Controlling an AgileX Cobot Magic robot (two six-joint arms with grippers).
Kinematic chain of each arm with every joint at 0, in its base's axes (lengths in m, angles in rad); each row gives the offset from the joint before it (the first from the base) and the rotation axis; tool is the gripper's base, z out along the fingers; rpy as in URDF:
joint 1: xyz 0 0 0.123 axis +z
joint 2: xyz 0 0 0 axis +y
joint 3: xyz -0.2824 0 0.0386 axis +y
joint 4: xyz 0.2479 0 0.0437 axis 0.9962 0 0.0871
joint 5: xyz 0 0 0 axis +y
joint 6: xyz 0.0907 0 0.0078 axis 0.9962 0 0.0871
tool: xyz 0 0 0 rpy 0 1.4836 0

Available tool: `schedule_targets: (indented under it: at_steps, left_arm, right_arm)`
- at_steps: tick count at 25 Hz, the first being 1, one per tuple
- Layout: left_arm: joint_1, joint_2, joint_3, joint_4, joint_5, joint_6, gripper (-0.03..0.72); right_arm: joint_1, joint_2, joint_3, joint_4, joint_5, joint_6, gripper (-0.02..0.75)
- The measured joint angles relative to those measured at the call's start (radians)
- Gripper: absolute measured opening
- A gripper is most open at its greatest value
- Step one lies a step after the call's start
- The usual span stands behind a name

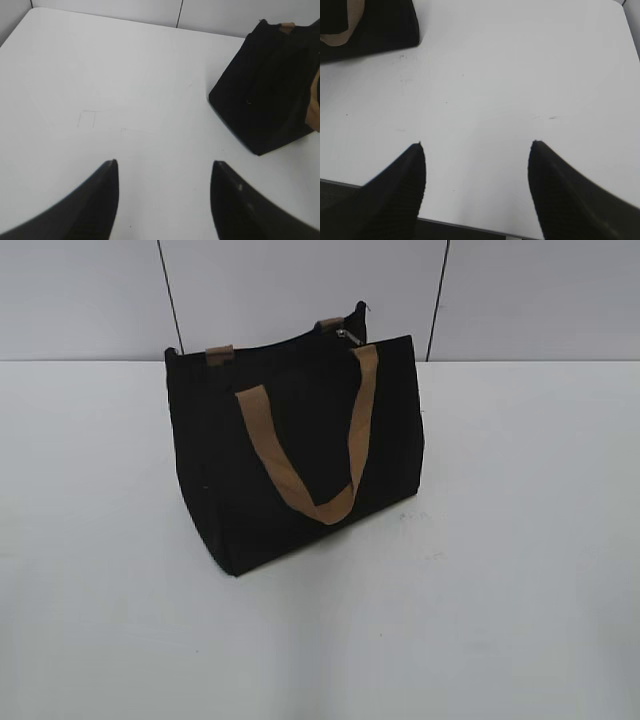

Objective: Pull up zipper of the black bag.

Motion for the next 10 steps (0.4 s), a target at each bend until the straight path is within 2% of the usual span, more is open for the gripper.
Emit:
schedule_targets:
  at_steps: [10]
  left_arm:
    - [0.0,0.0,0.0,0.002,-0.001,0.0,0.439]
  right_arm:
    - [0.0,0.0,0.0,0.002,0.0,0.0,0.501]
